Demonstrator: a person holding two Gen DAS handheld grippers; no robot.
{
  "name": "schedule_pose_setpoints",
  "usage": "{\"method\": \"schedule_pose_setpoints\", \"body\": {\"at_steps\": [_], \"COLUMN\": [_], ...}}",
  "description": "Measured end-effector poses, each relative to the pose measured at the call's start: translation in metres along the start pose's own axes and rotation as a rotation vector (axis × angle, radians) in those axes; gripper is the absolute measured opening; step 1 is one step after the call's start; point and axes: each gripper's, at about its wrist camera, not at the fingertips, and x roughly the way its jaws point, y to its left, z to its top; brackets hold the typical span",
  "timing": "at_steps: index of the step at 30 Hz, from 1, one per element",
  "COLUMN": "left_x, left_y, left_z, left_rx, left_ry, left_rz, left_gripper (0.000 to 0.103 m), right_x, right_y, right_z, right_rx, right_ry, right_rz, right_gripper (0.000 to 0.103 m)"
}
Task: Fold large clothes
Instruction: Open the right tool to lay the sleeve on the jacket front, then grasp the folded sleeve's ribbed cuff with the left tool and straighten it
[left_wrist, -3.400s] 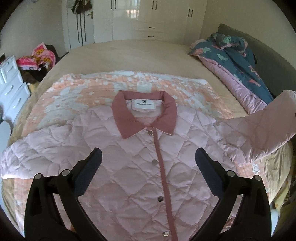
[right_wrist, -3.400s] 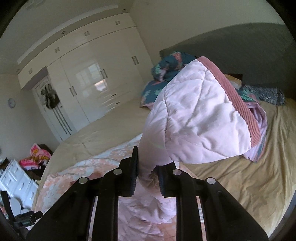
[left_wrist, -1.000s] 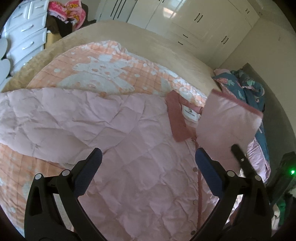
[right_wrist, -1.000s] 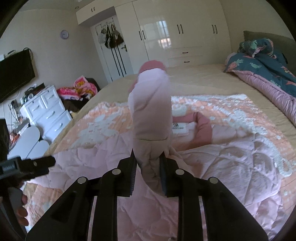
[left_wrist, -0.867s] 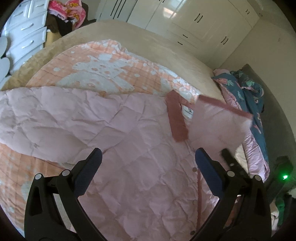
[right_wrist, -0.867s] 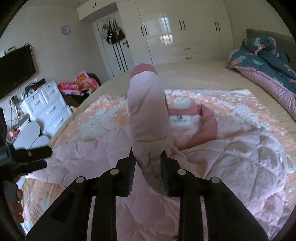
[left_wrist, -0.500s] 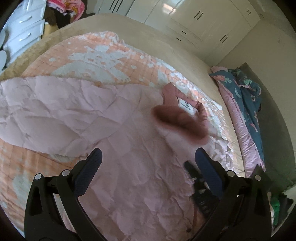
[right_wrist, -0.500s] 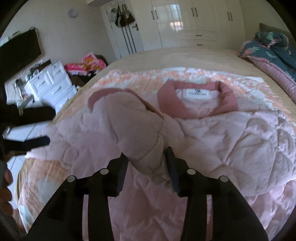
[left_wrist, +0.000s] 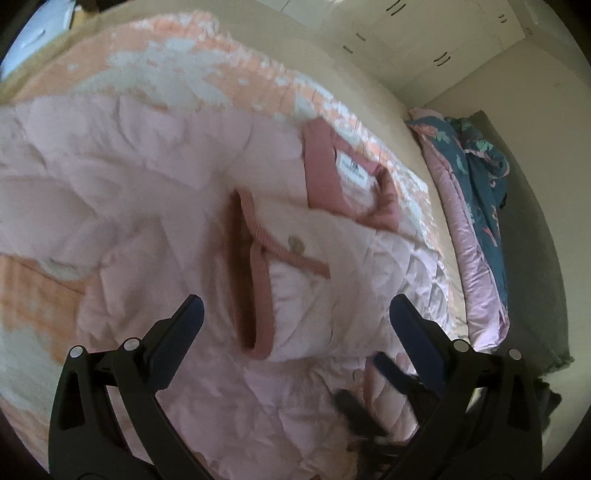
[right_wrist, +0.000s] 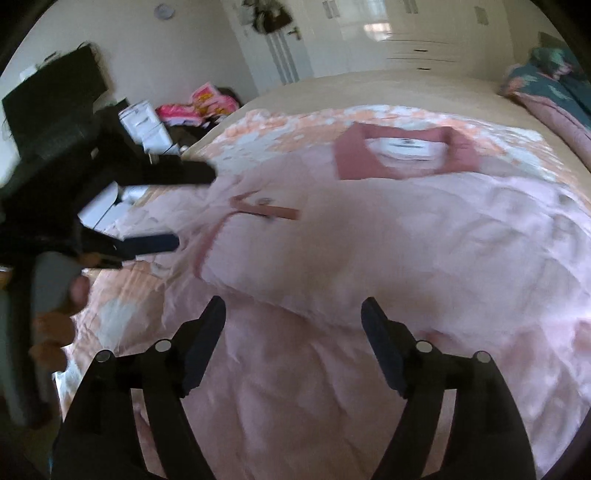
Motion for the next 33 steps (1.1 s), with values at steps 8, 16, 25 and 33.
{"method": "schedule_pose_setpoints", "body": {"at_steps": [8, 16, 25, 33], "left_x": [0.033, 0.053, 0.058, 0.003], "left_y": [0.008, -0.002, -0.024, -0.080], "left_z": [-0.013, -0.021, -0.022, 0.000], "left_rx": [-0.107, -0.077, 0.068, 0.307], "left_ry": [0.068, 0.068, 0.036, -0.118], "left_rz": [-0.042, -0.019, 0.035, 0.007], "left_gripper": [0.094, 0.094, 0.021, 0.011], "right_x": [-0.067, -0.108, -0.117, -0.124], "right_y": [-0.076, -0.119, -0.147, -0.154], "right_z": [-0.028, -0.046, -0.061, -0.056], "right_rx": [0.100, 0.161, 0.257, 0.272], "right_ry": [-0.040, -0.074, -0.056, -0.077], "right_rz": [-0.170, -0.266, -0.297, -0.309], "right_gripper": [0.075, 0.075, 0.075, 0.075]}}
